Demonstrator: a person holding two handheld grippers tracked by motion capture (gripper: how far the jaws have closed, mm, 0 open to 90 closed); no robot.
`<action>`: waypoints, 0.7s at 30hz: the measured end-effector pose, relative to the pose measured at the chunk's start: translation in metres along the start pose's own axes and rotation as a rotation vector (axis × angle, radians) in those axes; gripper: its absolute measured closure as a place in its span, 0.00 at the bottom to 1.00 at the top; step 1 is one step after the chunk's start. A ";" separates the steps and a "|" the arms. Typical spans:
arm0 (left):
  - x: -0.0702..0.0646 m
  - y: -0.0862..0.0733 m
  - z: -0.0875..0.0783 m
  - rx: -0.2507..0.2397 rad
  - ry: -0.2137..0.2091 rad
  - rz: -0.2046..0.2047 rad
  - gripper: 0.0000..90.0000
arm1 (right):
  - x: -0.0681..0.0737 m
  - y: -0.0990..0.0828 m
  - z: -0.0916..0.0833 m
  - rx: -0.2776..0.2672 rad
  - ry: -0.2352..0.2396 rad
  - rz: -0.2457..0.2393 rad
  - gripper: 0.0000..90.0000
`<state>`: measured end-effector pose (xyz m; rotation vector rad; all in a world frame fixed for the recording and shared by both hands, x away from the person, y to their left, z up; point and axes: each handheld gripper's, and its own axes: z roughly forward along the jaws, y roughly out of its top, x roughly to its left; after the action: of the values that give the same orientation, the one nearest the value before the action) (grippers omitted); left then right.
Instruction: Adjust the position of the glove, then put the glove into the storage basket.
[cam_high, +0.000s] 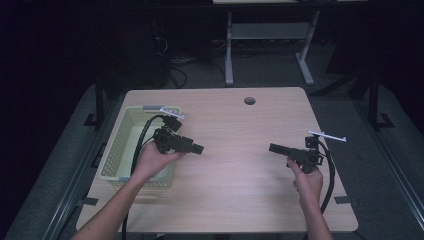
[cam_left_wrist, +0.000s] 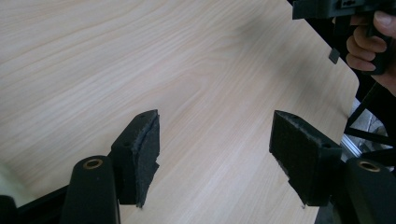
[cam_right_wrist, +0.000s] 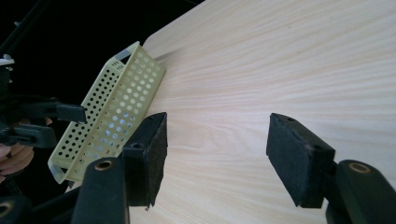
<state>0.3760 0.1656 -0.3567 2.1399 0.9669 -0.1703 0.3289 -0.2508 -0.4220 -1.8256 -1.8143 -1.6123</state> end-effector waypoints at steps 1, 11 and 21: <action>-0.001 0.000 0.003 0.002 -0.004 0.000 0.36 | -0.002 -0.001 -0.001 -0.002 -0.003 0.000 0.42; -0.014 0.003 0.021 0.005 -0.039 0.019 0.34 | -0.023 -0.014 -0.022 -0.008 -0.040 0.020 0.41; -0.028 0.002 0.038 -0.002 -0.074 0.033 0.33 | -0.033 -0.021 -0.035 -0.009 -0.049 0.032 0.40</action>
<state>0.3648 0.1218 -0.3709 2.1313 0.8885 -0.2302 0.3018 -0.2910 -0.4421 -1.9047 -1.7911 -1.5815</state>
